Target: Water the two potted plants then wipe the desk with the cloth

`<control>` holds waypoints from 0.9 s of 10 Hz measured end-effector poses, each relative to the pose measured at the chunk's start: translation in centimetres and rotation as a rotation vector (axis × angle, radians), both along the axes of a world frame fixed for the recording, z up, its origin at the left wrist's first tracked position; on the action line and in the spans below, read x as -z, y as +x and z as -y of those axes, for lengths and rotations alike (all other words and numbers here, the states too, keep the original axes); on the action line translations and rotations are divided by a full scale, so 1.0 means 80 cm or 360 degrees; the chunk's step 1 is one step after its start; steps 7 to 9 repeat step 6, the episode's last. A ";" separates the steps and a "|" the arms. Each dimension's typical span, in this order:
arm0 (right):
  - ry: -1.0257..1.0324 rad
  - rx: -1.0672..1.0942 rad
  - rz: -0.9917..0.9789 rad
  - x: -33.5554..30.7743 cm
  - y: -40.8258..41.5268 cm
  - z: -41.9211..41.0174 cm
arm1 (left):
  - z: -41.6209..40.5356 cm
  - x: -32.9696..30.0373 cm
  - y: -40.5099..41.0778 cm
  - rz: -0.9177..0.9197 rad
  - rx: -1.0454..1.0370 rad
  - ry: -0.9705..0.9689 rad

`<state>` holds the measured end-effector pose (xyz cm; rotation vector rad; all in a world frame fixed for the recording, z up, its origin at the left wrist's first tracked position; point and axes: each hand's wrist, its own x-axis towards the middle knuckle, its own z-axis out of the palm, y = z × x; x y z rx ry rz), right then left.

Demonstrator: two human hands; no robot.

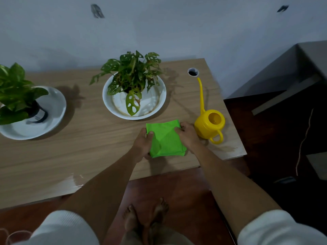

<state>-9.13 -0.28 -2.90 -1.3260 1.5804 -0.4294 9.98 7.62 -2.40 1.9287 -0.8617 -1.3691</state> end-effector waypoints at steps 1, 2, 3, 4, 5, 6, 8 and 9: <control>-0.0099 -0.0050 -0.0141 0.001 -0.002 0.007 | 0.013 0.018 -0.006 0.0075 0.0010 0.0012; -0.0139 -0.0096 -0.0271 0.003 0.000 0.011 | 0.018 0.024 -0.012 0.0107 -0.0018 0.0053; -0.0263 -0.0136 -0.0578 -0.002 0.001 0.007 | 0.017 0.013 -0.016 0.0317 0.0015 0.0080; -0.0403 -0.0174 -0.0707 -0.013 0.005 0.001 | 0.009 -0.013 -0.011 0.0702 0.0119 0.0234; -0.0479 -0.0260 -0.0598 -0.021 0.020 0.000 | -0.009 -0.033 0.008 0.0942 0.0142 0.0281; -0.0486 -0.0329 -0.0465 -0.024 0.042 -0.004 | -0.029 -0.045 0.038 0.1001 0.0100 0.0311; -0.0486 -0.0329 -0.0465 -0.024 0.042 -0.004 | -0.029 -0.045 0.038 0.1001 0.0100 0.0311; -0.0486 -0.0329 -0.0465 -0.024 0.042 -0.004 | -0.029 -0.045 0.038 0.1001 0.0100 0.0311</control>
